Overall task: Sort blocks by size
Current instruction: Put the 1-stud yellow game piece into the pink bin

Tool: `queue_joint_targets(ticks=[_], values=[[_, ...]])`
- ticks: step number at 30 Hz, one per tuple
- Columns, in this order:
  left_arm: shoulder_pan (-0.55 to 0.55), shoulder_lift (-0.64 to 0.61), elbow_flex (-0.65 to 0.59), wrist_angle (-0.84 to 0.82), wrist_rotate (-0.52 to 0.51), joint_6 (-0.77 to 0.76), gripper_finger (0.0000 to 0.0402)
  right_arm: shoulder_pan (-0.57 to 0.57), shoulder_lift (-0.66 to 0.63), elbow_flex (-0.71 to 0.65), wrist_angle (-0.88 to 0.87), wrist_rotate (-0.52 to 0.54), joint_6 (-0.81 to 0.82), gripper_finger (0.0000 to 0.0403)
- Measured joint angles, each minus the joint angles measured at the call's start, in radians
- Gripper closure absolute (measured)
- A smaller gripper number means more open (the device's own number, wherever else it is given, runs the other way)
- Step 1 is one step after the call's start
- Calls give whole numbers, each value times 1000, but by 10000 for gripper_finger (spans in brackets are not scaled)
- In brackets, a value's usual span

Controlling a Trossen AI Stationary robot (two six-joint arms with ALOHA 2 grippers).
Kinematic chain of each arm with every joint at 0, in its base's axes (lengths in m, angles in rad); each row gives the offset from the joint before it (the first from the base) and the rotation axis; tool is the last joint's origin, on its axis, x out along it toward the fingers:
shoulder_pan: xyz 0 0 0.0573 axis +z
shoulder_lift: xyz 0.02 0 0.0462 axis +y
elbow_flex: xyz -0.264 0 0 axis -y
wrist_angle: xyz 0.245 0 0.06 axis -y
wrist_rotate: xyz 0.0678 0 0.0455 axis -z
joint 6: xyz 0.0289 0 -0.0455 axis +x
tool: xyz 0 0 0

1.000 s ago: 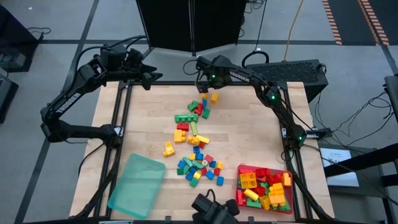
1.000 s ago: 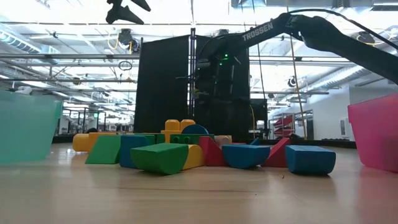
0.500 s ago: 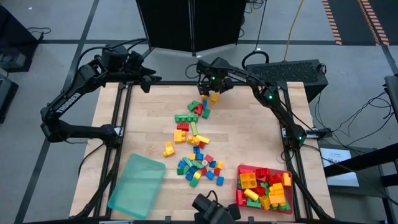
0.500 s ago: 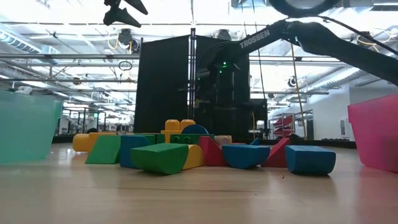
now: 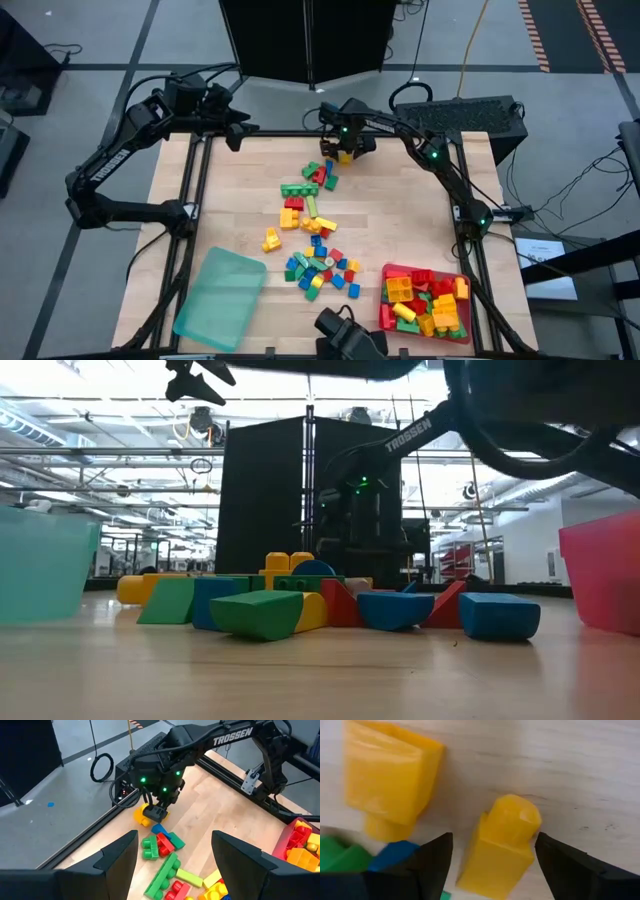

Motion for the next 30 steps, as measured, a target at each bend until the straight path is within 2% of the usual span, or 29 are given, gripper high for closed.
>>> queue_joint_targets(ticks=[4,9,10,17,22,27,30], values=[[0,0,0,0,0,6,146,-9,-3,1,7,-35,5,171],[0,0,0,1,0,8,146,-9,-3,1,-18,-40,-11,277],[0,0,0,1,0,8,146,-9,-3,2,-20,-41,-21,287],[0,0,0,1,0,9,146,-1,-17,1,-47,-57,-90,287],[0,0,0,1,0,26,146,48,-118,0,-113,-36,-180,287],[0,0,0,1,0,26,146,210,-288,1,-305,111,-219,287],[0,0,0,1,0,26,146,344,-409,-58,-317,167,-157,287]])
